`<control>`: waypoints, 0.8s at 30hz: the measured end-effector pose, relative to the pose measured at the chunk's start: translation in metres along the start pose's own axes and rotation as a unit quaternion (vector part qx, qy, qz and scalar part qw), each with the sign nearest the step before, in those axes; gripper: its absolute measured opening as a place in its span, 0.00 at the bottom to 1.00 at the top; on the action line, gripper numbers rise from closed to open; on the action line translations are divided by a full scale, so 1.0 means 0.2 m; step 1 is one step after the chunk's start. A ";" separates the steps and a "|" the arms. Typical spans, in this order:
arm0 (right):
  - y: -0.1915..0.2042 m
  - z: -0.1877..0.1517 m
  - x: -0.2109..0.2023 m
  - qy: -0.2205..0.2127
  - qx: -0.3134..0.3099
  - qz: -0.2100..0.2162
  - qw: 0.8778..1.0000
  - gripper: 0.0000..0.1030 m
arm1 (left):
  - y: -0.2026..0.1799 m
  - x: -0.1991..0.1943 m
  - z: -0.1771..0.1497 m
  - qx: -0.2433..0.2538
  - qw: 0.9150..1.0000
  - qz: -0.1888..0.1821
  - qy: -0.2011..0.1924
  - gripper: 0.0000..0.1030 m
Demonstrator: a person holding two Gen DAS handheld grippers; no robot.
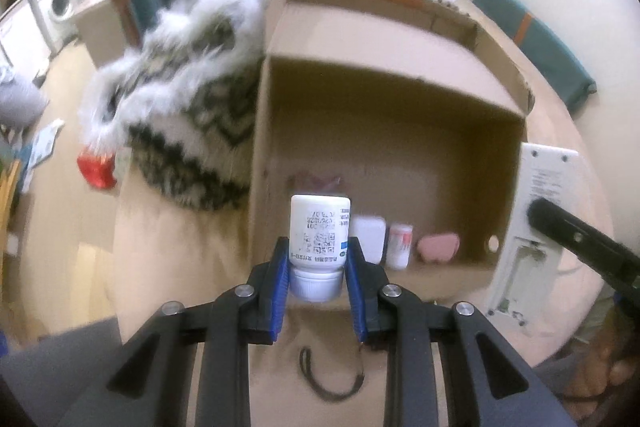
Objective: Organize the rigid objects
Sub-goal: 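Carry the lotion tube and phone into the box with both grippers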
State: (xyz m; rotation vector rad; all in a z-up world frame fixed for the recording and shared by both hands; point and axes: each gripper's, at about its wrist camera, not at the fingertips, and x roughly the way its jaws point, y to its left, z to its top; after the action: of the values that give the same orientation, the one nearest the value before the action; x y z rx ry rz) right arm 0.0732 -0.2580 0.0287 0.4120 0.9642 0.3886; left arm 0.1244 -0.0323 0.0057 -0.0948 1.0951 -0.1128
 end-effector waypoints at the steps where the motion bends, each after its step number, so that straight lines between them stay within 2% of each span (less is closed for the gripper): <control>1: -0.01 0.02 0.01 -0.002 -0.005 -0.003 1.000 0.22 | -0.01 0.01 0.03 0.003 1.000 0.000 0.000 0.23; 9: -0.13 0.15 0.23 0.001 -0.015 -0.026 1.000 0.22 | -0.13 0.19 0.17 0.035 0.999 0.011 -0.006 0.23; 16: -0.22 0.09 0.39 0.035 -0.015 -0.038 0.999 0.22 | -0.14 0.37 0.16 0.032 0.999 0.004 0.013 0.23; 24: -0.24 0.07 0.45 0.052 -0.018 -0.049 0.997 0.22 | -0.11 0.48 0.14 0.023 0.999 0.005 0.031 0.23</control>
State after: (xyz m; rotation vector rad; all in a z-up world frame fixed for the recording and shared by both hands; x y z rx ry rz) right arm 0.1373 -0.2577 -0.0525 0.3129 1.0726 0.3407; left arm 0.1922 -0.0673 -0.0627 -0.0444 1.1550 -0.1335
